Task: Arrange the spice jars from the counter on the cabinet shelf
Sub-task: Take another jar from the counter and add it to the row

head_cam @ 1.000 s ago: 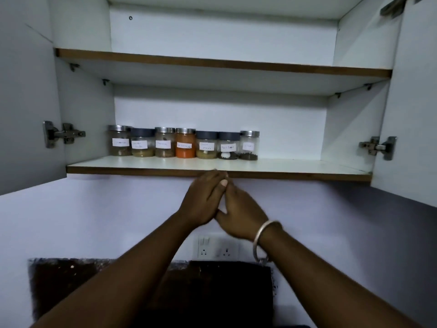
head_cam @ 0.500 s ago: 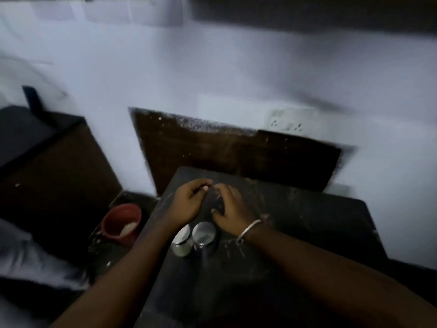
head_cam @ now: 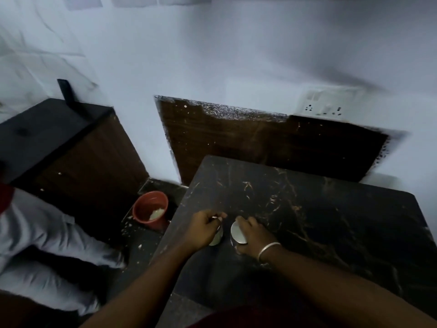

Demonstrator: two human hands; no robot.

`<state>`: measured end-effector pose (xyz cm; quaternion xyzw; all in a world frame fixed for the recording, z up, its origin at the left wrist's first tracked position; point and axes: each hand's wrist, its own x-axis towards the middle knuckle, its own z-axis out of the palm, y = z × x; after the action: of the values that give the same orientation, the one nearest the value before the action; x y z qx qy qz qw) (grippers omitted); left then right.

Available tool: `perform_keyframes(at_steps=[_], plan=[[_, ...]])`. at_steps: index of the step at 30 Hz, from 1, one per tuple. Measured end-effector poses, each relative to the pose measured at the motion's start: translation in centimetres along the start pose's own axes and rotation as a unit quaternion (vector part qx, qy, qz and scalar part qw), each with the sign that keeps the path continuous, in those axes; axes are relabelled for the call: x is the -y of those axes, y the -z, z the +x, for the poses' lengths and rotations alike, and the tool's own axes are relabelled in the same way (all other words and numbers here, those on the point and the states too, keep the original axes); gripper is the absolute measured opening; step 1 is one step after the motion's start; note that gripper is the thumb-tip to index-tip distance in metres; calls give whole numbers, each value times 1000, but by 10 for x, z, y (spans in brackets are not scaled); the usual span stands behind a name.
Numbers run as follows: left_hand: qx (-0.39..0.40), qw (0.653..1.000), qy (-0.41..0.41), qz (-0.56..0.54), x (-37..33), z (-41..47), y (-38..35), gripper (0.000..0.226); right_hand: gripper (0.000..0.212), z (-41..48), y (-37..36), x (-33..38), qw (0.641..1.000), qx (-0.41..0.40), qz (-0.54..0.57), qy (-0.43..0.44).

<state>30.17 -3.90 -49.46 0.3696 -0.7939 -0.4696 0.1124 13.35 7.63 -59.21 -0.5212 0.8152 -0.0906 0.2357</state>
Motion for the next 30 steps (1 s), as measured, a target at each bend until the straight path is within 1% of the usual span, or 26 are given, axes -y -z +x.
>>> perform_keyframes(at_steps=[2, 4, 6, 7, 9, 10, 12, 14, 16, 17, 19, 20, 21, 22, 25, 26, 28, 30], plan=[[49, 999, -9, -14, 2, 6, -7, 27, 96, -15, 11, -13, 999, 28, 24, -5], [96, 995, -26, -17, -1, 13, -14, 31, 92, -30, 32, -26, 997, 46, 61, -30], [136, 989, -47, -24, -10, 20, -21, 32, 88, -43, 64, -36, 985, 51, 152, -69], [154, 986, -61, -34, -17, 21, -24, 29, 86, -51, 85, -37, 972, 61, 215, -76], [189, 974, -90, -87, -39, 23, -31, 26, 82, -71, 137, -38, 941, 78, 326, -44], [205, 965, -107, -120, -52, 22, -34, 29, 80, -83, 162, -37, 921, 81, 381, -23], [248, 940, -152, -177, -92, 17, -39, 42, 80, -113, 210, -34, 881, 73, 467, 19], [287, 907, -205, -228, -137, 9, -44, 55, 82, -142, 245, -27, 859, 38, 507, 67], [290, 883, -226, -292, -180, -4, -46, 71, 77, -165, 264, -20, 823, -19, 556, 116], [276, 876, -227, -323, -197, -12, -46, 78, 73, -175, 269, -15, 792, -56, 593, 133], [240, 867, -231, -370, -227, -25, -49, 84, 59, -194, 275, -5, 718, -157, 661, 150], [219, 862, -235, -391, -239, -30, -50, 83, 54, -202, 275, 1, 686, -210, 680, 152], [197, 857, -242, -410, -250, -35, -54, 78, 52, -211, 275, 6, 668, -259, 680, 152], [178, 852, -249, -425, -259, -41, -57, 71, 51, -218, 273, 12, 665, -298, 668, 151], [144, 843, -279, -436, -279, -58, -68, 60, 46, -236, 269, 29, 685, -374, 601, 174], [139, 841, -289, -436, -284, -63, -72, 57, 42, -241, 268, 32, 685, -397, 583, 183], [136, 839, -289, -441, -294, -72, -75, 55, 37, -249, 271, 36, 677, -426, 571, 182], [127, 839, -281, -449, -301, -78, -75, 58, 36, -255, 275, 37, 674, -429, 575, 177]])
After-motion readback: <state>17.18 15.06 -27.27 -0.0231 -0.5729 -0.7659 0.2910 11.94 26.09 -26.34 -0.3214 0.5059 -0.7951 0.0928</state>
